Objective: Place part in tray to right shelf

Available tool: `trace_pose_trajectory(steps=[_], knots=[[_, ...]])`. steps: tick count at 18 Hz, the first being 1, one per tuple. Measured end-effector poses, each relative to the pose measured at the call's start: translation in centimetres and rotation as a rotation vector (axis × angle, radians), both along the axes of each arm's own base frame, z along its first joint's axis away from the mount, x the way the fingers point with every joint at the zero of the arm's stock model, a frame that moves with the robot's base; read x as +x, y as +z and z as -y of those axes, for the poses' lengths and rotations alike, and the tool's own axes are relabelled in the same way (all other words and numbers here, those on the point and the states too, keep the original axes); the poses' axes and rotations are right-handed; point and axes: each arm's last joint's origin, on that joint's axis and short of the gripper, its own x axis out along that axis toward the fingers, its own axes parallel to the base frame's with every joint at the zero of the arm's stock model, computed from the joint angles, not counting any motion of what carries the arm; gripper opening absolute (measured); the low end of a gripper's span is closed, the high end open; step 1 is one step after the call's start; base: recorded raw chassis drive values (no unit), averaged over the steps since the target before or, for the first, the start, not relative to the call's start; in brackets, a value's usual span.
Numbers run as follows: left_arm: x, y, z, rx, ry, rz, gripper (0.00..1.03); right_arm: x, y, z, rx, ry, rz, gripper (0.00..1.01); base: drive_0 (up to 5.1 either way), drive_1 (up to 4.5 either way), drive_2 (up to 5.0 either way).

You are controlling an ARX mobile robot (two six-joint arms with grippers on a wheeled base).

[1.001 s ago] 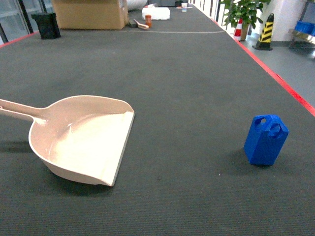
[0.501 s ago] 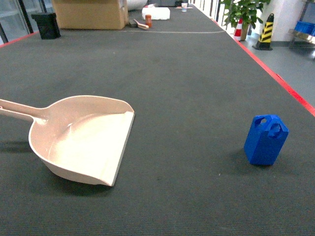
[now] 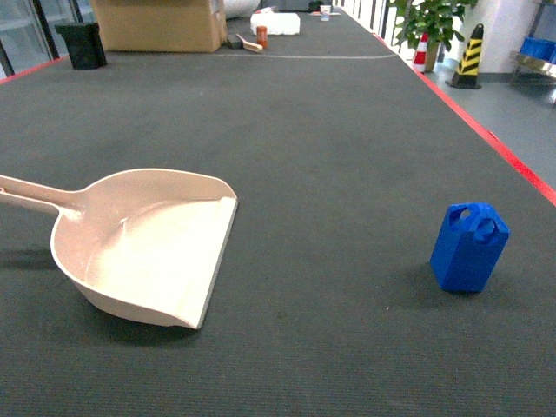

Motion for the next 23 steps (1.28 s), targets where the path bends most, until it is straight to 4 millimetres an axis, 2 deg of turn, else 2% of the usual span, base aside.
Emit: trace_pose_trajectory(steps=[23], knots=[[0.00,0.00,0.00,0.000,0.000,0.000,0.98,0.00,0.01,0.00,0.000,0.000,0.000,0.98,0.0,0.00,0.0]])
